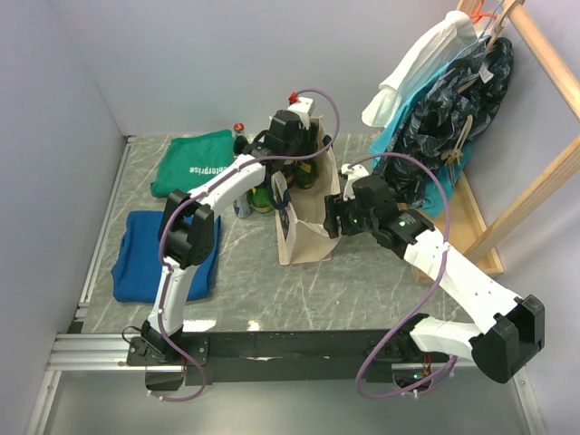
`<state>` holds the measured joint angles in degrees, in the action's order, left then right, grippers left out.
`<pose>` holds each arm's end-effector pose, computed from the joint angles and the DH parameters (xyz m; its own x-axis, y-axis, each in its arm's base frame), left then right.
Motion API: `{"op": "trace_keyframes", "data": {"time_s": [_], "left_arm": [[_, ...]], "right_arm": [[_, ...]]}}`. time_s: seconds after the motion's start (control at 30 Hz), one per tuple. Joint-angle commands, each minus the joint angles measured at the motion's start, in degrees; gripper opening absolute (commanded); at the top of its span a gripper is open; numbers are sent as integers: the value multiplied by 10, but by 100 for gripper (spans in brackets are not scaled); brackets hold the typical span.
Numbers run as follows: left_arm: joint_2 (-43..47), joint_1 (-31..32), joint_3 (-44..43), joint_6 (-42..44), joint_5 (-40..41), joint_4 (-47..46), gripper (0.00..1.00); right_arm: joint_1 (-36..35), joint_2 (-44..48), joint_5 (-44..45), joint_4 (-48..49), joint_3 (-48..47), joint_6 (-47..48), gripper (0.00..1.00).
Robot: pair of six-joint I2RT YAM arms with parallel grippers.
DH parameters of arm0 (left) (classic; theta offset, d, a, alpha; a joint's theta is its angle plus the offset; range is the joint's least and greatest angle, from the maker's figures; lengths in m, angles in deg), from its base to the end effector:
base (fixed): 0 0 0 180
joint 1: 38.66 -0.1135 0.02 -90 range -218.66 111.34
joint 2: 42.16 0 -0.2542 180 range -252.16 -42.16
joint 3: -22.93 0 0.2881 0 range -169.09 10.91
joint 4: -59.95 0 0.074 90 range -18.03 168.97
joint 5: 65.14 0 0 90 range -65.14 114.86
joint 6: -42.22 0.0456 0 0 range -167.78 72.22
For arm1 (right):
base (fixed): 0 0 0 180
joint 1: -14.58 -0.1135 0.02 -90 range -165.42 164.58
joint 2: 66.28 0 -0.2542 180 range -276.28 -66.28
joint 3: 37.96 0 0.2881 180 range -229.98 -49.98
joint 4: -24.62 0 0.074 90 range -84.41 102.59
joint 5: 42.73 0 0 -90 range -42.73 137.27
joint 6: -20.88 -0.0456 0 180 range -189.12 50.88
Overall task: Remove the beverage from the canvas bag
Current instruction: Take out the drink from the canvas bag.
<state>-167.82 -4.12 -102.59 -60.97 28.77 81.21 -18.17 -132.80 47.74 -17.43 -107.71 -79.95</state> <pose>0.4693 -0.3192 0.2757 -0.4098 0.0057 -0.9122 0.4312 0.8824 -0.1882 0.2521 0.1617 0.2879 -0.6185 -0.1744 -0.7662 -0.4270 0.8931 0.1413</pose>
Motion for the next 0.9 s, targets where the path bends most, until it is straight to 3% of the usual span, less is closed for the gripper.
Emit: {"op": "trace_keyframes", "data": {"time_s": [0.0,0.33,0.73,0.87], "left_arm": [[-14,2,-22,1,6,-17,64],[-20,2,-25,2,3,-17,60],[9,2,5,-3,2,-57,64],[4,2,-7,0,5,-42,60]], "right_arm": [[-6,17,8,-11,7,6,74],[-5,17,4,-9,7,6,74],[-5,11,3,-8,6,8,74],[-5,10,2,-7,7,8,74]]}}
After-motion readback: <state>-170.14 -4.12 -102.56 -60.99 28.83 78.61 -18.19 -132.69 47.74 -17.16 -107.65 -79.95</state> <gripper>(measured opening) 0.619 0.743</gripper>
